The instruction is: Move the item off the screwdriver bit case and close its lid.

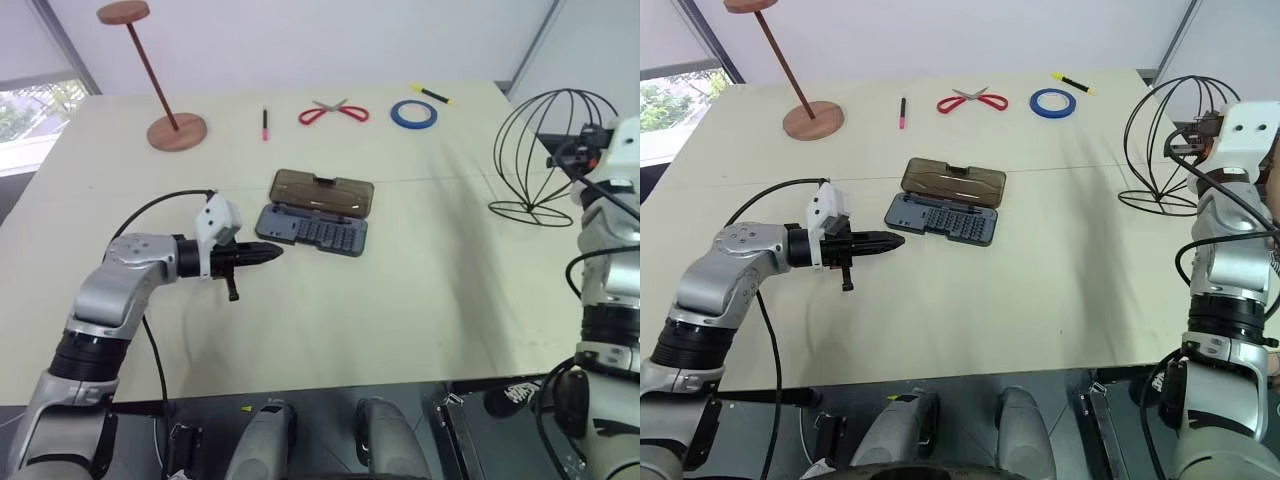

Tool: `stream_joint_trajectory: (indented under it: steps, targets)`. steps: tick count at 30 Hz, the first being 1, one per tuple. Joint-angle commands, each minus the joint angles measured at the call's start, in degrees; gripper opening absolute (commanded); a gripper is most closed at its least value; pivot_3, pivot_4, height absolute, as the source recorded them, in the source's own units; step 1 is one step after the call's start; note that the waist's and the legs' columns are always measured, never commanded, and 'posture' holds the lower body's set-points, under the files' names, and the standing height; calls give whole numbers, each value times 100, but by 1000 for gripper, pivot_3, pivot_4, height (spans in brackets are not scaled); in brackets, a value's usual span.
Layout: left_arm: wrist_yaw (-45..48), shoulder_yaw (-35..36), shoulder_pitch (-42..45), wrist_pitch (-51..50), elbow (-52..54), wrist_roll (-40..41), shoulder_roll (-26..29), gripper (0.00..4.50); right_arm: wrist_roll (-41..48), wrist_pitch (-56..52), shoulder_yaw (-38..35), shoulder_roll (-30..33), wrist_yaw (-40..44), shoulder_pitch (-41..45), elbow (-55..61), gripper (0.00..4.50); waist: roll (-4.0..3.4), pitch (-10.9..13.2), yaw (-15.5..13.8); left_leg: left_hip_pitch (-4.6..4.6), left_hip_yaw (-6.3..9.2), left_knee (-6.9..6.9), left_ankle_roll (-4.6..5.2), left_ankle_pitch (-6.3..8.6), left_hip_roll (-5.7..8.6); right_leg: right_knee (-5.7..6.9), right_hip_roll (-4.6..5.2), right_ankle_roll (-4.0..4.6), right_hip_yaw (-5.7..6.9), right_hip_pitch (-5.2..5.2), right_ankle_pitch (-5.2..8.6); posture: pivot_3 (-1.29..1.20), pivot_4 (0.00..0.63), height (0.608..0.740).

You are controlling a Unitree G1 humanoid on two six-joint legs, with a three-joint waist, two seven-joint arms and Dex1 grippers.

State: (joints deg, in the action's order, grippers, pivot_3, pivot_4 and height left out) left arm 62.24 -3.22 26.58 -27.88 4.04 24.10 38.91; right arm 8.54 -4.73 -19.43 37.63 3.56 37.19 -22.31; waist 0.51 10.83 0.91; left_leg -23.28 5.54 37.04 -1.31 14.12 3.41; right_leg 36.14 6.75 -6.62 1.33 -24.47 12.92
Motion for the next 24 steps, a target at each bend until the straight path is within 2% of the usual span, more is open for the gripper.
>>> stream_joint_trajectory:
  steps: [1, 6, 10, 15, 19, 24]
  targets:
    - [-20, 64, -16, 48, 216, 7, 31, 0, -382, 804, -47, 71, -424, 383, -297, 63, -3, 1, 6, 0, -1, 0, 0, 0, 0, 0, 0, 0, -1, 0, 0, 0, 150, 740]
    - [-50, 35, -51, 69, 247, -13, 14, 0, -681, 1337, 41, -49, -765, 349, -651, 63, -4, 1, 14, 3, -5, -3, 0, 0, 0, 1, -1, 0, -5, -1, 0, 0, 150, 740]
    - [-87, 33, -92, 60, 293, 0, -10, 0, -658, 1363, 6, -308, -834, -203, -562, 63, -3, 0, 9, 6, -10, -3, 0, 0, -2, 2, -3, 0, -11, -1, 0, 0, 150, 740]
    - [-123, 42, -181, 60, 347, 9, -11, 0, -512, 1148, -125, -642, -849, -1098, -5, 63, 2, -4, -3, 16, -23, 0, 1, 0, -1, 1, -3, -11, -30, 8, -7, 0, 150, 740]
    - [-126, 10, -206, 93, 355, -19, -20, 0, -324, 776, -321, -924, -926, -1632, 426, 63, 4, -3, 28, 82, -62, -10, 8, 5, -2, -4, -7, -12, -71, 55, -7, 0, 150, 740]
    - [-126, -26, -156, 109, 326, -42, -59, 0, -56, 190, -525, -1144, -914, -1959, 892, 63, 6, -5, 24, 116, -62, -13, 24, 15, -19, -8, -22, -2, -80, 83, 0, 0, 150, 740]
